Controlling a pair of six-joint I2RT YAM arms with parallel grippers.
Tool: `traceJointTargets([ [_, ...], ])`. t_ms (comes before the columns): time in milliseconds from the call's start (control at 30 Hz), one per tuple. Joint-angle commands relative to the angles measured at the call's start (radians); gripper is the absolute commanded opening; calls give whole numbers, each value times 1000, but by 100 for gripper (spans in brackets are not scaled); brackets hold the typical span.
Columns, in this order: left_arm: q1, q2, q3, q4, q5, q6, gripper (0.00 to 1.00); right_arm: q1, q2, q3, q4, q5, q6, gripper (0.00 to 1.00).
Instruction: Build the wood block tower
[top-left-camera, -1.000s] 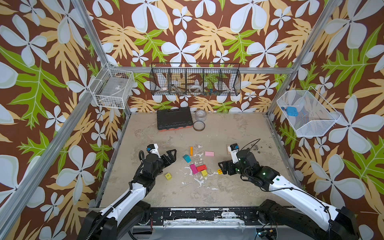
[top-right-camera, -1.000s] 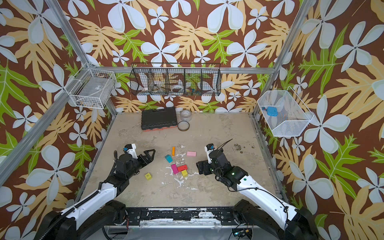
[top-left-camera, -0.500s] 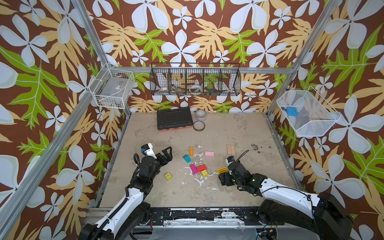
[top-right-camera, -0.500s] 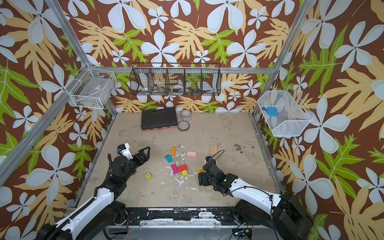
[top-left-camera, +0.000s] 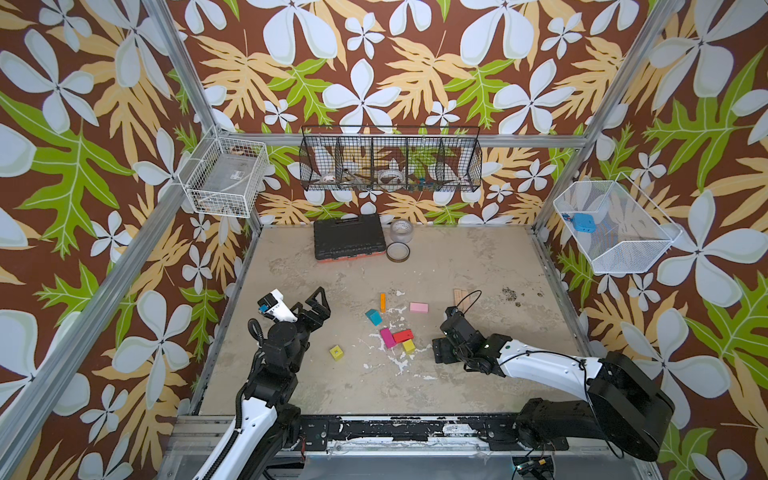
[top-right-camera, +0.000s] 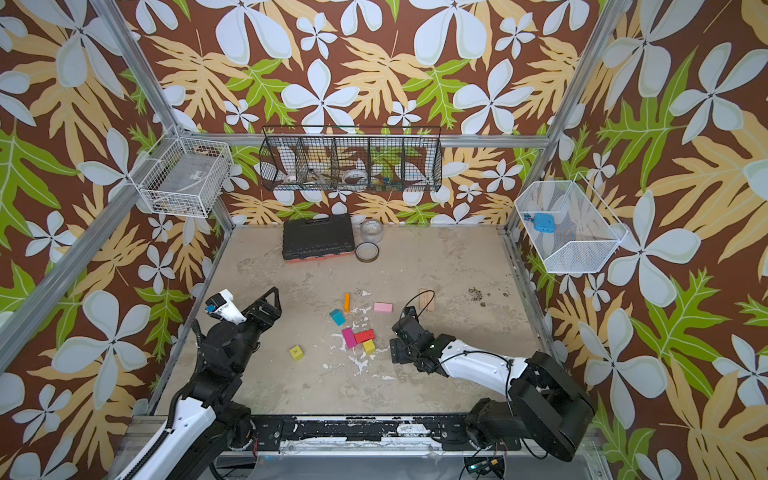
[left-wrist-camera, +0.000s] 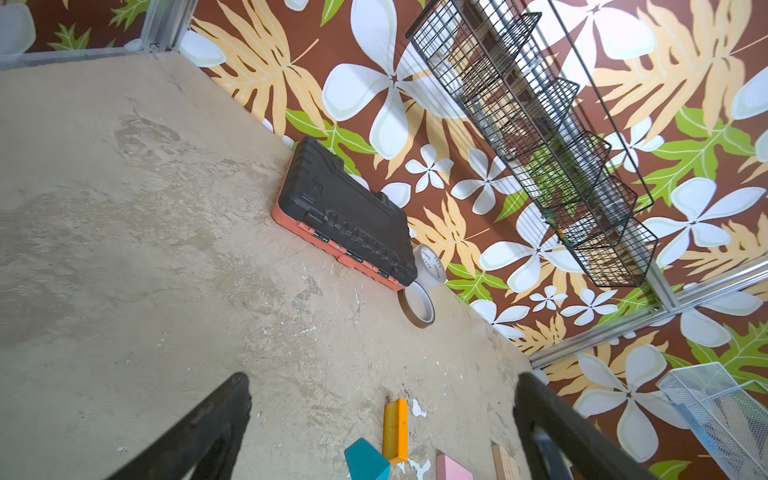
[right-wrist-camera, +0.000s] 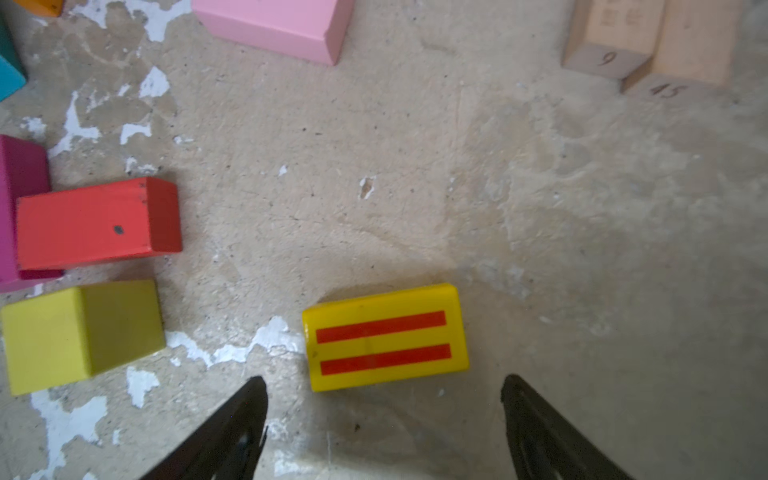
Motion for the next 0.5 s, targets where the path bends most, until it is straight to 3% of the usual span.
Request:
traceJointTargets([
  [0,1,26,98,-168,-6,-84,100,-11,-10,10,-37,72,7,89],
  [100,1,90,309,-505,6,-327,100,-15,-11,9,-31,85,-2,89],
  [133,1,118,381,-577,45,-349,100,-15,-7,7,-24,83,-3,88],
  [300,1,282,752,-831,297,-288,100,-16,27,16,2,42,-17,87],
  [467,1,396,902,-955,501,-241,100,-15,66,11,50,15,-32,85],
])
